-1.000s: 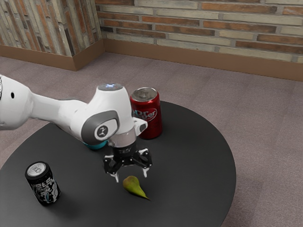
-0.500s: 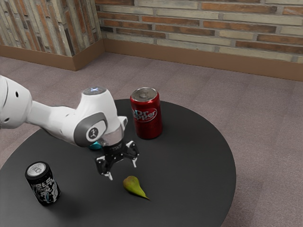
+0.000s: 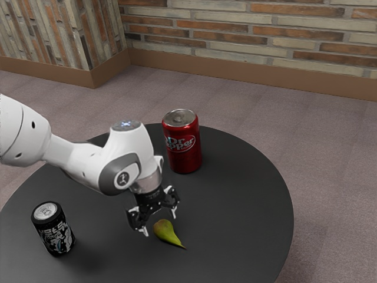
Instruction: Place the pear in the bowl.
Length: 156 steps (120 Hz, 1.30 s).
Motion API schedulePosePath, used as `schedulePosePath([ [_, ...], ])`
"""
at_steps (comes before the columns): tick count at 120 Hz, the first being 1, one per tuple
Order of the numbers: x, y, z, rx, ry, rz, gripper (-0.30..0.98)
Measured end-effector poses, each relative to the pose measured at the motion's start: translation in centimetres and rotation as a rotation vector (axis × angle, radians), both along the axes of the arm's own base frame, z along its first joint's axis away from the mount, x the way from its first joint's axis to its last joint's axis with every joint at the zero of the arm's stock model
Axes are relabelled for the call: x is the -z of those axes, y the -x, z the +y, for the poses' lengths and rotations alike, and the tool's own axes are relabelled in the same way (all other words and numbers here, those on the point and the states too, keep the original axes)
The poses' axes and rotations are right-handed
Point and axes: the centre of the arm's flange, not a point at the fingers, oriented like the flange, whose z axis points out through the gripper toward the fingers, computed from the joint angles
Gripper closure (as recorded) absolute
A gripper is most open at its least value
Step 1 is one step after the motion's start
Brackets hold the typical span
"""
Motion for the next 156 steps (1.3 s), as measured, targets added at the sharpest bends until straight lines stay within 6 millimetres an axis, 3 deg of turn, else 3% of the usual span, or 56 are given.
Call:
schedulePosePath([
  [20, 1.6, 0.0, -0.7, -0.012, 0.006, 0.019, 0.0],
  [156, 3.9, -3.1, -0.3, -0.096, 0.022, 0.042, 0.01],
])
